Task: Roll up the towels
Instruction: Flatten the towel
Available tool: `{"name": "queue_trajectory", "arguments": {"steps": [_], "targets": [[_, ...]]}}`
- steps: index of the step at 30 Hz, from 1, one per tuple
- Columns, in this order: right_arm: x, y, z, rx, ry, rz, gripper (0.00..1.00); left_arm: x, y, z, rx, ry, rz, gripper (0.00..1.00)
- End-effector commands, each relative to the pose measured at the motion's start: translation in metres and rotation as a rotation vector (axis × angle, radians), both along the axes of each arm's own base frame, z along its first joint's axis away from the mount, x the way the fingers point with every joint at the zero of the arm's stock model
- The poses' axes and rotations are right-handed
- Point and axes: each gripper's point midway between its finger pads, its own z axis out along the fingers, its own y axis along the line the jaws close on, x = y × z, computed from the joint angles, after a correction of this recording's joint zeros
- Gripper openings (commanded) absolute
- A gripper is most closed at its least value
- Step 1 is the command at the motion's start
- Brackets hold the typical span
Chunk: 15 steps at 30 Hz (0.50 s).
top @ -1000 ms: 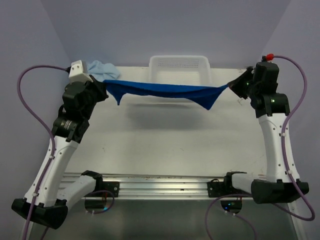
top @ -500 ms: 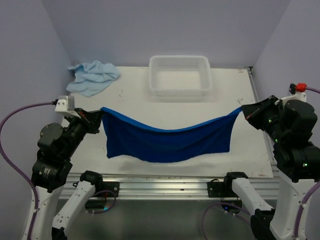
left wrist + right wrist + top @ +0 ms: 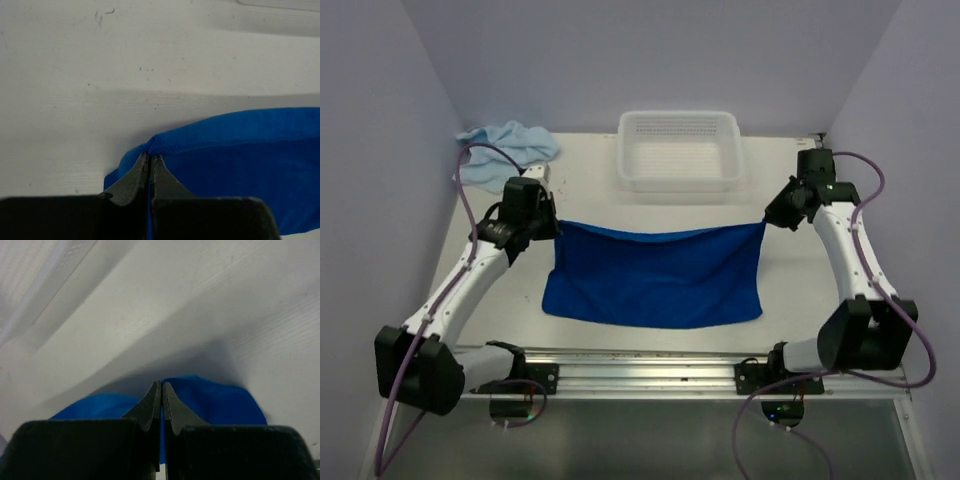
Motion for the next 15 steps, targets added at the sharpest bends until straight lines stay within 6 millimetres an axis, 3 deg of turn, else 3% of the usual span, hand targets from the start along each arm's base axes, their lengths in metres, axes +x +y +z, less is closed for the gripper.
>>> {"name": "queue_trajectory", "arguments": {"steps": [1,4,7,8,12,14,15], "targets": [[0.053,-0.017,-0.026,0.015,-0.035,-0.070,0.00,0.046,0.003,0.000,0.035,-0.089,0.046,0.00],[0.086,-0.023,-0.041,0.039,-0.031,-0.086,0.00,0.078,-0.010,-0.007,0.046,-0.100,-0.017,0.00],[0.107,-0.021,-0.042,0.056,-0.045,-0.074,0.00,0.106,-0.019,-0.009,0.079,-0.080,-0.072,0.00],[0.112,-0.022,-0.051,0.057,-0.028,-0.073,0.00,0.112,-0.022,-0.008,0.083,-0.078,-0.092,0.00],[0.114,-0.020,-0.056,0.058,-0.011,-0.050,0.00,0.130,-0.018,-0.010,0.185,-0.033,-0.140,0.00],[0.103,-0.020,-0.066,0.050,0.012,-0.043,0.00,0.126,-0.007,-0.014,0.244,-0.005,-0.124,0.00],[0.098,-0.020,-0.062,0.044,0.001,-0.041,0.00,0.123,-0.003,-0.015,0.279,-0.004,-0.135,0.00]]}}
